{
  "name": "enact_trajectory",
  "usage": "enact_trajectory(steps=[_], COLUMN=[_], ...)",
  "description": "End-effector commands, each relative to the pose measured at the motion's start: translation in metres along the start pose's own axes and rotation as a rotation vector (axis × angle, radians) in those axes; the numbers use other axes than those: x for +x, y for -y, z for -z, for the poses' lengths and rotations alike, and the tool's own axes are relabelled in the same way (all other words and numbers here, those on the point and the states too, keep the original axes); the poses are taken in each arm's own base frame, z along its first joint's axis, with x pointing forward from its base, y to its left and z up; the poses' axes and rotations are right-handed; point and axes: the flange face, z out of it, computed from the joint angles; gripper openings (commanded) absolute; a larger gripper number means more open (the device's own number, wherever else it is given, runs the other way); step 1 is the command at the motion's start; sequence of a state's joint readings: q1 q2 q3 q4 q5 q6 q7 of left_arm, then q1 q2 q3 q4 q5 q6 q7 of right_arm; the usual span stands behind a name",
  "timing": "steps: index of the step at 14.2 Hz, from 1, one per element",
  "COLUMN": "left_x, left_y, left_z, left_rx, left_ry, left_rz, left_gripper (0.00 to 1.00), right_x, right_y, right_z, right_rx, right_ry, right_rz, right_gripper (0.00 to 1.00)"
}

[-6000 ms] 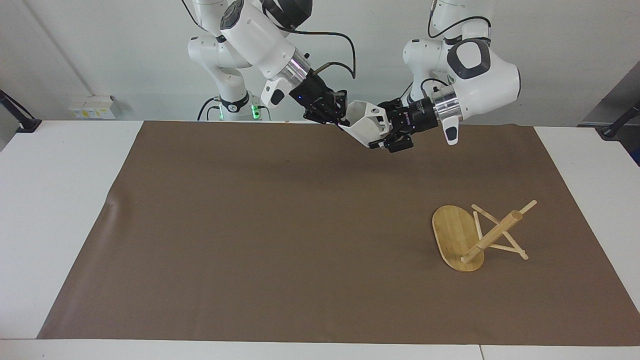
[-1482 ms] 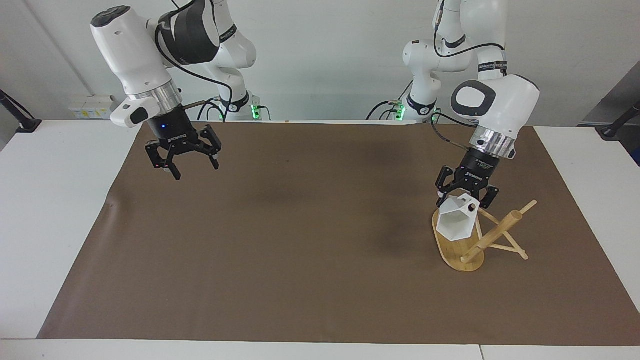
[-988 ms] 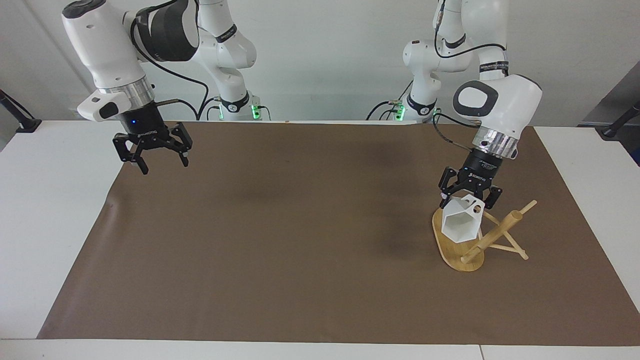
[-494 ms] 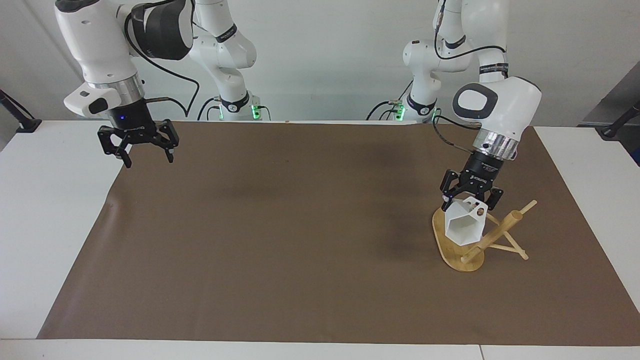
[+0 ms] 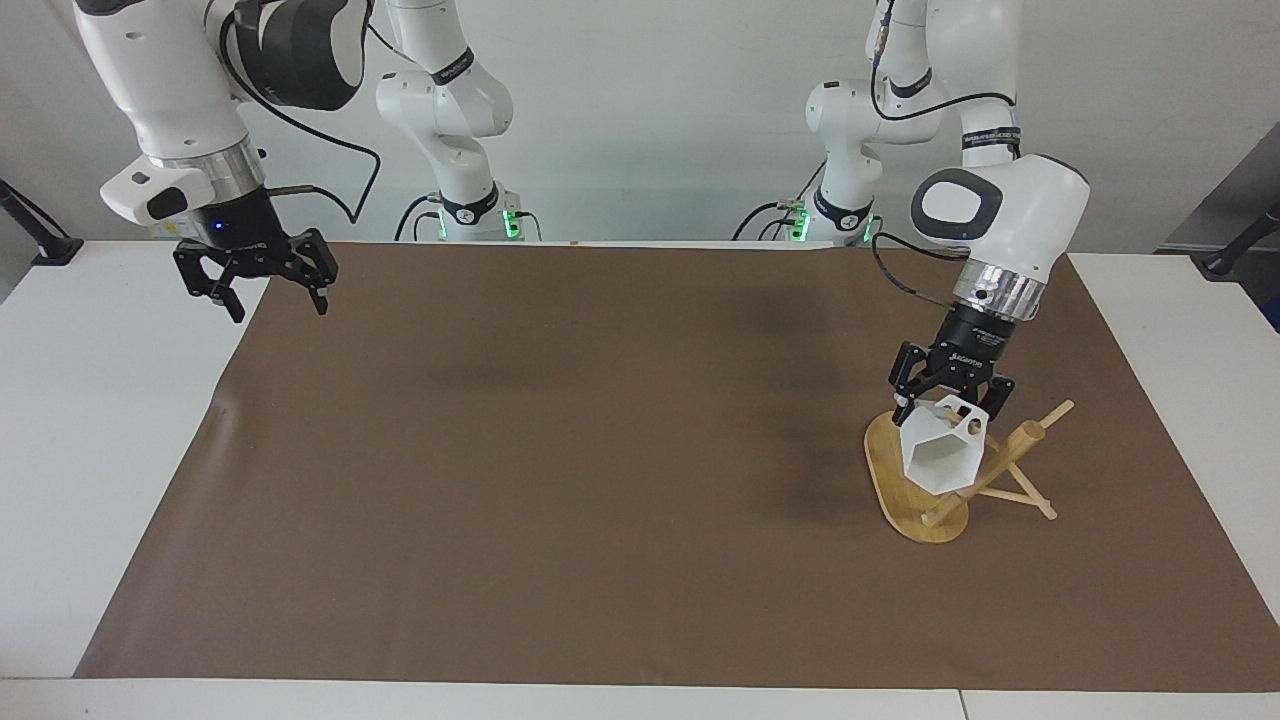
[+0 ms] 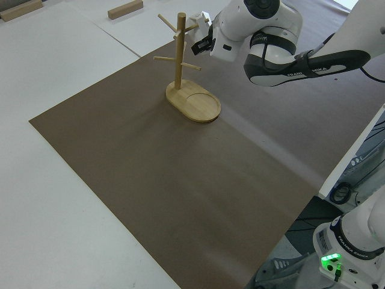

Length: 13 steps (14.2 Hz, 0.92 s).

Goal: Hang cup on rack

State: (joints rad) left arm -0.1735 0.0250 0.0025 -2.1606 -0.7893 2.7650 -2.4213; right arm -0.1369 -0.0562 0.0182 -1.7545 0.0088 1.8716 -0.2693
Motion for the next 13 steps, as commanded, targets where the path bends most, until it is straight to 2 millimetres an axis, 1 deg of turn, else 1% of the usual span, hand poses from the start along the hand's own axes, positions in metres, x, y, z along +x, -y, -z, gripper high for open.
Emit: enact_trajectory(steps=[1, 2, 3, 4, 6, 8, 10, 13], left_x=[-0.004, -0.004, -0.004, -0.004, -0.004, -0.003, -0.003, -0.003], left_y=[-0.002, -0.002, -0.002, -0.002, -0.013, -0.015, -0.023, -0.024], left_z=[-0.001, -0.001, -0.001, -0.001, 0.003, 0.003, 0.005, 0.007], left_rx=[-0.016, -0.017, -0.017, -0.016, -0.028, -0.027, -0.033, -0.029], left_ry=[0.011, 0.011, 0.012, 0.010, 0.014, 0.009, 0.008, 0.006], left_rz=[0.015, 0.014, 0.005, 0.008, 0.024, 0.029, 0.039, 0.039], left_gripper=[0.00, 0.00, 0.24, 0.99, 1.00, 1.00, 1.00, 1.00], right_x=[-0.005, -0.006, -0.006, -0.007, -0.009, -0.011, -0.012, -0.014], right_y=[0.000, 0.001, 0.001, 0.001, 0.001, 0.002, 0.002, 0.003], right_z=[0.013, 0.016, 0.018, 0.018, 0.017, 0.019, 0.021, 0.020], right_rx=[-0.010, -0.009, -0.008, -0.007, -0.004, 0.000, 0.001, 0.004], right_ry=[0.033, 0.042, 0.048, 0.054, 0.071, 0.089, 0.098, 0.119], right_rz=[-0.086, -0.123, -0.141, -0.143, -0.143, -0.143, -0.145, -0.167], right_gripper=[1.00, 1.00, 1.00, 1.00, 1.00, 1.00, 1.00, 1.00])
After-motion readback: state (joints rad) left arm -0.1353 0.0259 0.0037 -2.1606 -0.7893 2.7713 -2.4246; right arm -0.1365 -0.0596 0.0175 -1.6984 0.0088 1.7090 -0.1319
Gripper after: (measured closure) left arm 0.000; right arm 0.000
